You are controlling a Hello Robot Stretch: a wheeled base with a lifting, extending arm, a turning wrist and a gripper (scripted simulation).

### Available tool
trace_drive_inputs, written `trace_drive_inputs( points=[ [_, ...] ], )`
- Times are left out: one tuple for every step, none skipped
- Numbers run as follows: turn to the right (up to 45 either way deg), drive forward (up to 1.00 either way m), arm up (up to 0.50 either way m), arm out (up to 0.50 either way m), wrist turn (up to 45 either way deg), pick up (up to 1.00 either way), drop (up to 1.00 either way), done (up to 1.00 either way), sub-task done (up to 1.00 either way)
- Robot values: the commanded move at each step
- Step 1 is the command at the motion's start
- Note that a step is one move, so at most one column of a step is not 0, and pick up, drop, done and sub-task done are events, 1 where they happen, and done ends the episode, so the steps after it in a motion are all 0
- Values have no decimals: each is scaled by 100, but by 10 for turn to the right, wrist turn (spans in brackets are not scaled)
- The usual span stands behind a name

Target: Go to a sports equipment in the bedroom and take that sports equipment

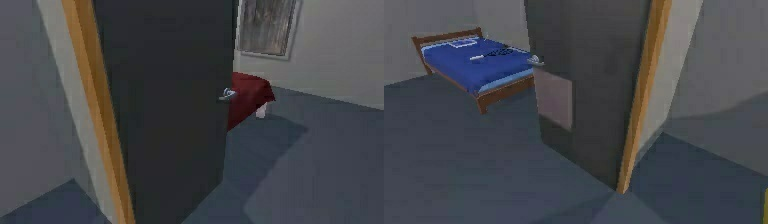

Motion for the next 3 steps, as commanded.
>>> trace_drive_inputs(
  points=[
    [0,15,0,0,0,0,0,0,0],
    [360,0,0,0,0,0,0,0,0],
    [0,100,0,0,0,0,0,0,0]
  ],
)
